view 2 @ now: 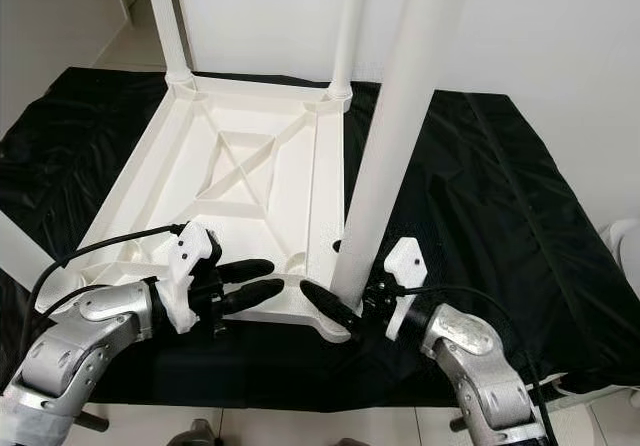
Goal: Building children table
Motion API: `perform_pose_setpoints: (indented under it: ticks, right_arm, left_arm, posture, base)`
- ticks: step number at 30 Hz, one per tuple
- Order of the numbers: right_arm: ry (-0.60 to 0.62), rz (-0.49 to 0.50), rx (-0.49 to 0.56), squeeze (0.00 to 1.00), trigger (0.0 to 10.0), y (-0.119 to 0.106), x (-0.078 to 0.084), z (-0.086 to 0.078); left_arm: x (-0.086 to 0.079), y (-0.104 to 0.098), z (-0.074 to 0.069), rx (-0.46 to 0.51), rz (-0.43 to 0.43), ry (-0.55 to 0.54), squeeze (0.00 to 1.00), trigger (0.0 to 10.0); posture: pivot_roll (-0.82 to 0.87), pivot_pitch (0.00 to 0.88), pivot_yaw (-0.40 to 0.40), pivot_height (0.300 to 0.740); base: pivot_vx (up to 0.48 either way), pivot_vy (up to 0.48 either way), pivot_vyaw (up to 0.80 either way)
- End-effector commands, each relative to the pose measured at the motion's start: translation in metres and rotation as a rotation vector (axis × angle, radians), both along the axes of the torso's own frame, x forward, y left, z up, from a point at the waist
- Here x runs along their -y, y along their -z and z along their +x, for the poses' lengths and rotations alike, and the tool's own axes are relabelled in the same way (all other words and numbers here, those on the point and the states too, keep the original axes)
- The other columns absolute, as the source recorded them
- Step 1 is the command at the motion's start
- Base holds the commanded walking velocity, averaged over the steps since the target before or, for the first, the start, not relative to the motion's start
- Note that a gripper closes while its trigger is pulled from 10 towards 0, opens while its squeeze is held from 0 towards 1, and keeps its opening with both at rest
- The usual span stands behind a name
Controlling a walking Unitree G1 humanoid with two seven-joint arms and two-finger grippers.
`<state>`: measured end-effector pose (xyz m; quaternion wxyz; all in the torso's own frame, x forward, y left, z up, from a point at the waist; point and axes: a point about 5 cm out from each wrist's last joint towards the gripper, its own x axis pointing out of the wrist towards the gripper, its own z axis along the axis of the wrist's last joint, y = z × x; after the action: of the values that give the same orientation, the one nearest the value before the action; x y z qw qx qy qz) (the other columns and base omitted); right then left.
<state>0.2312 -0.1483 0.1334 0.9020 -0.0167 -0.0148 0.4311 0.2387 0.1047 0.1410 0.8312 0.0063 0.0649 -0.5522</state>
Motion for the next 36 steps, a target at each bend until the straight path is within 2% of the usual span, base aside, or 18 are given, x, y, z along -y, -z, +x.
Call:
perform_pose_setpoints:
  ticks: [1,5,6,12,13,18,21,25,29,30,31,32,36]
  right_arm:
    - [0.047,-0.022,-0.002,0.0,10.0,0.004,0.003,0.004]
    - [0.156,-0.015,0.014,0.0,10.0,0.004,0.019,0.008]
    - [0.179,-0.014,0.016,0.0,10.0,0.004,0.023,0.008]
    - [0.262,-0.023,0.021,0.0,10.0,0.004,0.041,0.003]
    - [0.278,-0.02,0.024,0.0,10.0,0.004,0.044,0.003]
    - [0.313,-0.028,0.029,0.0,10.0,0.004,0.053,-0.001]
    - [0.394,-0.035,0.049,0.0,10.0,0.002,0.067,0.002]
    - [0.402,-0.023,0.047,0.0,10.0,0.001,0.066,0.002]
    - [0.41,-0.037,0.038,0.0,10.0,0.004,0.06,0.005]
    - [0.404,-0.039,0.033,0.0,5.8,0.005,0.057,0.006]
    - [0.4,-0.038,0.029,0.0,5.8,0.005,0.055,0.007]
    - [0.396,-0.034,0.022,0.0,0.0,0.005,0.054,0.009]
    - [0.408,-0.037,0.008,0.0,0.0,0.007,0.05,0.012]
  left_arm:
    - [0.006,0.0,-0.001,0.014,0.0,0.013,0.0,10.0]
    - [0.011,0.002,-0.001,0.007,-0.007,0.025,0.0,10.0]
    - [0.012,0.002,-0.001,-0.01,-0.022,0.033,1.0,10.0]
    - [0.017,0.001,0.003,0.007,-0.019,0.009,1.0,10.0]
    - [0.017,0.001,0.003,0.015,-0.014,0.01,0.0,10.0]
    - [0.019,0.002,0.005,0.05,0.011,0.009,0.0,10.0]
    - [0.02,0.002,0.008,0.068,0.025,0.006,0.0,10.0]
    - [0.022,0.001,0.009,0.074,0.024,0.0,0.0,10.0]
    - [0.026,-0.002,0.009,0.07,0.005,-0.003,0.0,10.0]
    - [0.026,-0.002,0.009,0.072,0.001,-0.007,0.0,10.0]
    - [0.026,-0.002,0.009,0.073,0.0,-0.011,0.0,10.0]
    - [0.026,-0.002,0.009,0.076,0.0,-0.015,0.0,10.0]
    - [0.027,-0.002,0.008,0.077,-0.004,-0.022,0.0,10.0]
  posture:
    - [0.09,0.0,-0.044,0.74]
    - [0.07,0.008,-0.041,0.74]
    - [0.07,0.011,-0.04,0.74]
    - [0.06,0.02,-0.039,0.74]
    - [0.05,0.023,-0.037,0.74]
    - [0.05,0.024,-0.04,0.74]
    - [0.04,0.026,-0.032,0.74]
    - [0.04,0.027,-0.032,0.74]
    - [0.04,0.029,-0.032,0.74]
    - [0.05,0.029,-0.032,0.74]
    - [0.05,0.029,-0.032,0.74]
    - [0.05,0.029,-0.037,0.74]
    - [0.05,0.029,-0.037,0.74]
  base:
    - [0.0,0.0,0.0]
    - [0.0,0.0,0.0]
    - [0.0,0.0,0.0]
    - [0.0,0.0,0.0]
    - [0.0,0.0,0.0]
    - [0.0,0.0,0.0]
    - [0.0,0.0,0.0]
    - [0.0,0.0,0.0]
    - [0.0,0.0,0.0]
    - [0.0,0.0,0.0]
    - [0.0,0.0,0.0]
    - [0.0,0.0,0.0]
    - [0.0,0.0,0.0]
